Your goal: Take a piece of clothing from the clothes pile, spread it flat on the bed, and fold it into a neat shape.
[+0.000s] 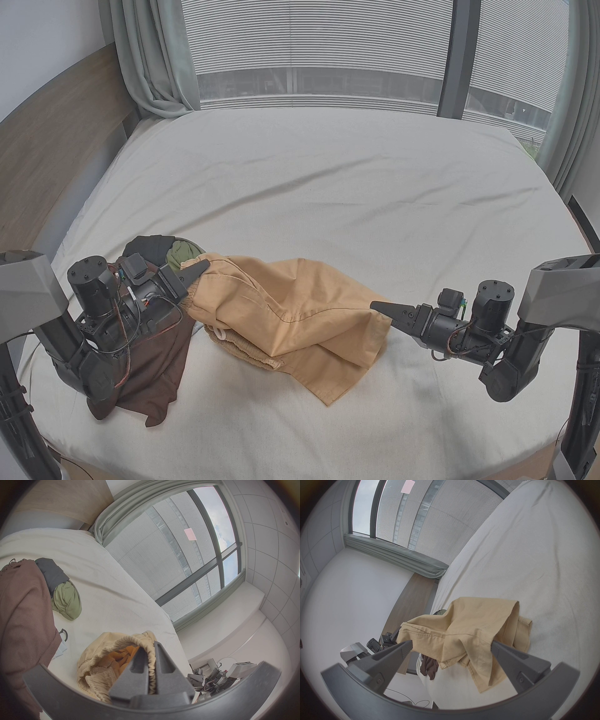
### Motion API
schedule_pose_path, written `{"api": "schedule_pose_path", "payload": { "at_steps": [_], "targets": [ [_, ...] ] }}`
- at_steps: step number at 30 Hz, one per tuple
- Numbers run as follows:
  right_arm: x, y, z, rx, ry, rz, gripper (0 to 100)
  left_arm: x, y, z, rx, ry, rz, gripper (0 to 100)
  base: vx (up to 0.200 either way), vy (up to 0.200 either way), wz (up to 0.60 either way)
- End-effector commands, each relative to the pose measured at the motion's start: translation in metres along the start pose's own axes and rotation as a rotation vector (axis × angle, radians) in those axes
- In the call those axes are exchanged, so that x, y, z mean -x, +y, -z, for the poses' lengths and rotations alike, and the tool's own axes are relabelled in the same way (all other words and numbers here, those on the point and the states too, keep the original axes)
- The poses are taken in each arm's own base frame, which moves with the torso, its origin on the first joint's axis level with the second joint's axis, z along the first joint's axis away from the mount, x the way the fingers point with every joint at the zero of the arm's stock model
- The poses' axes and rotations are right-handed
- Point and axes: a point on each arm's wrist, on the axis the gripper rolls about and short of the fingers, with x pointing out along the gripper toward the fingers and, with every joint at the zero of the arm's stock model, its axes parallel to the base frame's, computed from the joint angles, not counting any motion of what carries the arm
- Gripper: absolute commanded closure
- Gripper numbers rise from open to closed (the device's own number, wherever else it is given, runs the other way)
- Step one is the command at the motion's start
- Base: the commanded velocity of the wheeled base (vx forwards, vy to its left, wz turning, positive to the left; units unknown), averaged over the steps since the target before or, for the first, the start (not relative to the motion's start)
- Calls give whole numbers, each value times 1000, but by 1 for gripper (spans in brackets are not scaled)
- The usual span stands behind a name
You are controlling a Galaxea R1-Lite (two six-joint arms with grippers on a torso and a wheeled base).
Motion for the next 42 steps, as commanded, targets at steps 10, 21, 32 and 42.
{"api": "schedule_pose_path", "payload": {
  "at_steps": [10,21,32,42],
  "targets": [
    [15,10,-10,11,28,-64,0,-1,2,2,4,6,-6,100,0,0,0],
    [-14,-15,0,17,60,-58,0,-1,3,3,6,10,-7,100,0,0,0],
    [-36,-25,1,52,54,-80,0,0,3,4,7,13,-8,100,0,0,0],
    [-40,-20,7,55,71,-97,0,-1,3,4,7,13,-8,100,0,0,0]
  ]
}}
